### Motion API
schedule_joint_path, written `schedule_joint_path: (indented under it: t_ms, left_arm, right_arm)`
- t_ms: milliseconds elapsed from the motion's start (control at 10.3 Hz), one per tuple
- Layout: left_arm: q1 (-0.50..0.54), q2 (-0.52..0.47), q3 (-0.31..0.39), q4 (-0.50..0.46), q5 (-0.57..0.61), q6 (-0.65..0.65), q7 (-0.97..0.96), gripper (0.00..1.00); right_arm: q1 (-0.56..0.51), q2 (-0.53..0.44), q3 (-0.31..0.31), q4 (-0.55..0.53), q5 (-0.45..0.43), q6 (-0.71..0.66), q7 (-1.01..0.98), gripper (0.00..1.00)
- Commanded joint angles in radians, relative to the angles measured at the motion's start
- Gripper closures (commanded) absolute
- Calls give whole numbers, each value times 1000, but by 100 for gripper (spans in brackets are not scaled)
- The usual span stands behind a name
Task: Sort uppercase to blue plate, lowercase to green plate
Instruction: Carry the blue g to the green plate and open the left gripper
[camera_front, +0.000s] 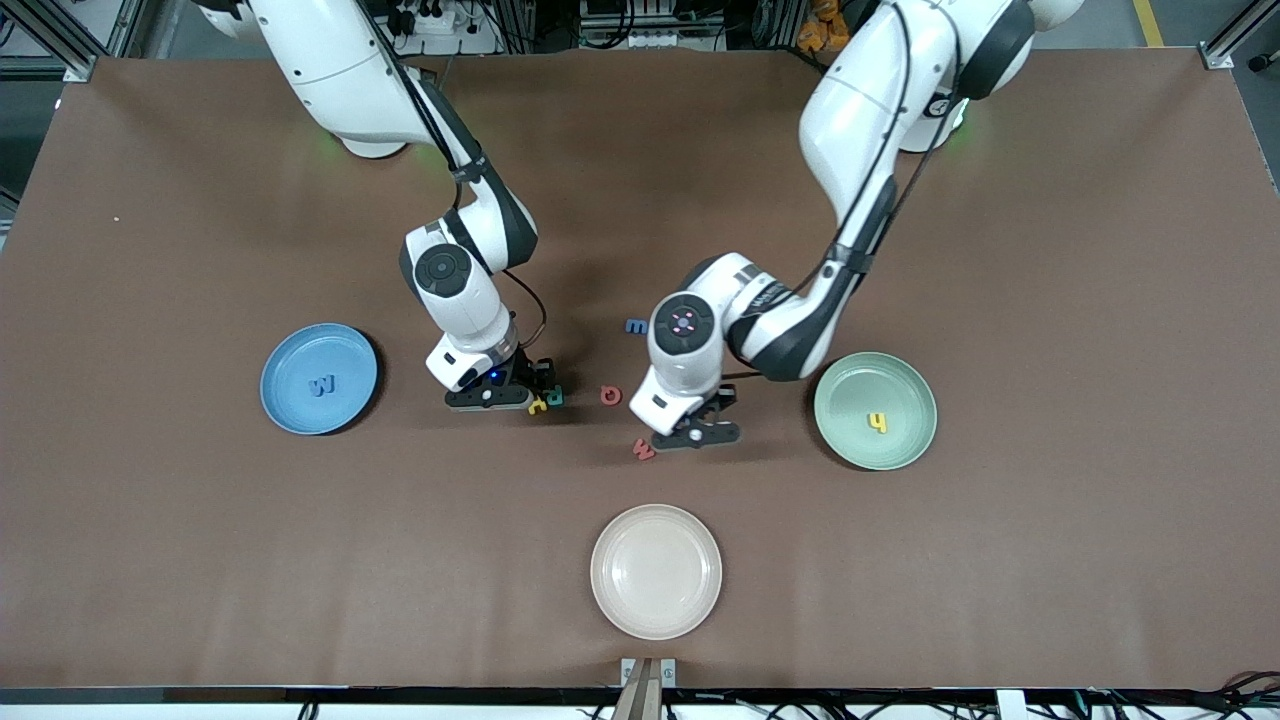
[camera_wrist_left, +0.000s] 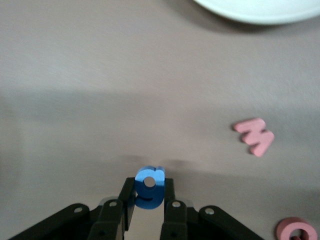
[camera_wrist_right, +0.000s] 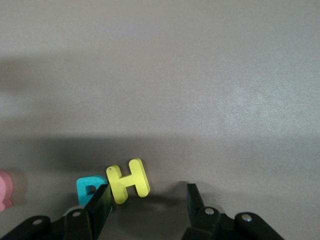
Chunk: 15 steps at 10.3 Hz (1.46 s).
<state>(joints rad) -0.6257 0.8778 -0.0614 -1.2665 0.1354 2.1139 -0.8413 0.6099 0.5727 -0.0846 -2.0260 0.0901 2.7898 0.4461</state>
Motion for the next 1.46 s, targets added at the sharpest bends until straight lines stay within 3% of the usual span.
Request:
schedule_joint_path:
  t_ms: [0,777,1069,1360]
  left_arm:
    - [33,-97,2,-108,-23,-12,11,100]
    - [227,-258,0,-372,-22,-12,255,100]
    - [302,-301,0,-442,-22,-12,373,100]
    - [342,-299,0,-455,-22,-12,429,100]
  right_arm:
    - [14,22,-17,21,-21,13,3,30]
    - [13,13,-52,46,-23,2,-69,29]
    - [13,9,-53,46,-21,-7,-70,29]
    - [11,13,-53,49,-21,-6,-69,28]
